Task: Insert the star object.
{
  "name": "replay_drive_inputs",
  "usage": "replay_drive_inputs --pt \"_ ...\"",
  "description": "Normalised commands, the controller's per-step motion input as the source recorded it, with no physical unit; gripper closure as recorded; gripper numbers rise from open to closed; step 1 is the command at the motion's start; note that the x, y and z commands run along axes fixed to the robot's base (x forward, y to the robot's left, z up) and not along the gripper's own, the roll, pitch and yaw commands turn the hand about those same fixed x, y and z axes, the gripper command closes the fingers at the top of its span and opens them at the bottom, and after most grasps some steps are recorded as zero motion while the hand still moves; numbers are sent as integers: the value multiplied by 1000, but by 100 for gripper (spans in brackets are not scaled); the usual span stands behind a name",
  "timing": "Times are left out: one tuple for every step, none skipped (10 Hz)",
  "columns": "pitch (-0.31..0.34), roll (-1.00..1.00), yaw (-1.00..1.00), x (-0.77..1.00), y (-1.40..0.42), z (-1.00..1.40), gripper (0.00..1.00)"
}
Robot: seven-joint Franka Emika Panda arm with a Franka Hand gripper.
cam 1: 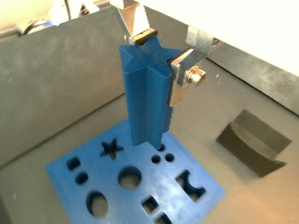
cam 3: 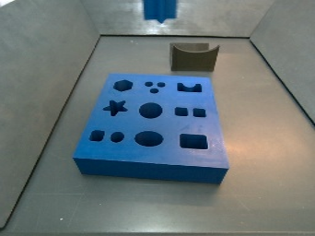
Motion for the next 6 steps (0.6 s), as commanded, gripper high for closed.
replay_drive_inputs --pt "0 0 -560 -449 54 -1000 100" --pt "-10 0 -200 -434 157 -1000 100" --pt "-29 63 9 -306 26 -1000 100" --pt "-26 54 54 -329 0 -1000 100" --pt "-14 56 146 -329 0 -1000 100" --pt "-4 46 191 -249 0 -1000 100"
